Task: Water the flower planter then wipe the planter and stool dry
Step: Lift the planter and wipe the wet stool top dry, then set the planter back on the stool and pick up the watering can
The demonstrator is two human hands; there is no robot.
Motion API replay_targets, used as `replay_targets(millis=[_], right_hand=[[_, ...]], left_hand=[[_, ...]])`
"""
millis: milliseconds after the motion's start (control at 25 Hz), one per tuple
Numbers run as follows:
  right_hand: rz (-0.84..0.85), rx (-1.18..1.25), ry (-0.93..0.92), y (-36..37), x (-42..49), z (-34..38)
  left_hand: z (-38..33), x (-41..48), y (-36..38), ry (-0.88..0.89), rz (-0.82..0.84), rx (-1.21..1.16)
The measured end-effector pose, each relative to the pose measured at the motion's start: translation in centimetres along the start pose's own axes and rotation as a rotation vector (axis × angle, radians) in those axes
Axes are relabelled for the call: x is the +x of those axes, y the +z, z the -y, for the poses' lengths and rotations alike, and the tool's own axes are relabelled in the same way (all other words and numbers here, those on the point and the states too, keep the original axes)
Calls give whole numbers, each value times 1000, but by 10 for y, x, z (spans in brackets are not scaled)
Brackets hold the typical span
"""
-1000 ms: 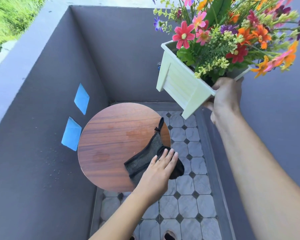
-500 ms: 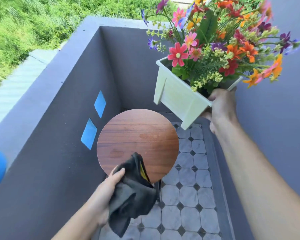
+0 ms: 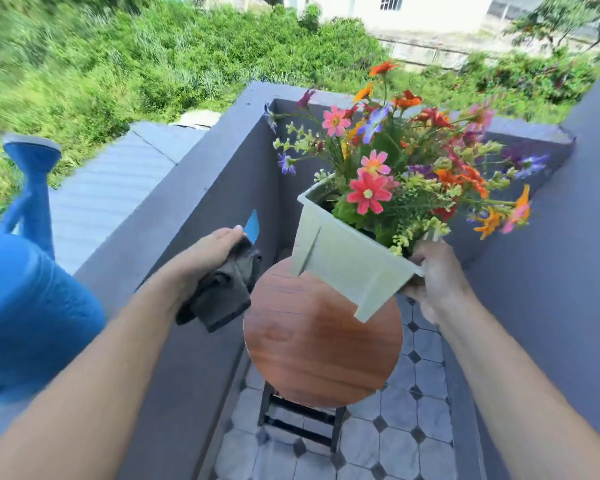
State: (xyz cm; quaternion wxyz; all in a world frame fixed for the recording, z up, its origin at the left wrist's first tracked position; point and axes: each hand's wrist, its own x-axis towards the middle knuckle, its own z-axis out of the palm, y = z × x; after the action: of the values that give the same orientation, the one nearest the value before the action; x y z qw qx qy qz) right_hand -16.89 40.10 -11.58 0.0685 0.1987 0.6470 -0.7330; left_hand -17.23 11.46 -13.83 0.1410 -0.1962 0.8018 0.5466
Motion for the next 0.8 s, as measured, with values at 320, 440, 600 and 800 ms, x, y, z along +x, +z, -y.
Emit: replay_targets(millis=[320, 440, 600, 800], right_hand=[[120, -100, 101, 16, -18, 3], [141, -116, 121, 14, -18, 3], [125, -158, 149, 8, -18, -2], [114, -200, 143, 3, -18, -15]], left_hand=[[-22, -10, 10, 149, 294, -157], [-12, -11, 19, 203, 277, -229], [-9, -15, 31, 207, 290, -308], [7, -12, 35, 152, 298, -388]])
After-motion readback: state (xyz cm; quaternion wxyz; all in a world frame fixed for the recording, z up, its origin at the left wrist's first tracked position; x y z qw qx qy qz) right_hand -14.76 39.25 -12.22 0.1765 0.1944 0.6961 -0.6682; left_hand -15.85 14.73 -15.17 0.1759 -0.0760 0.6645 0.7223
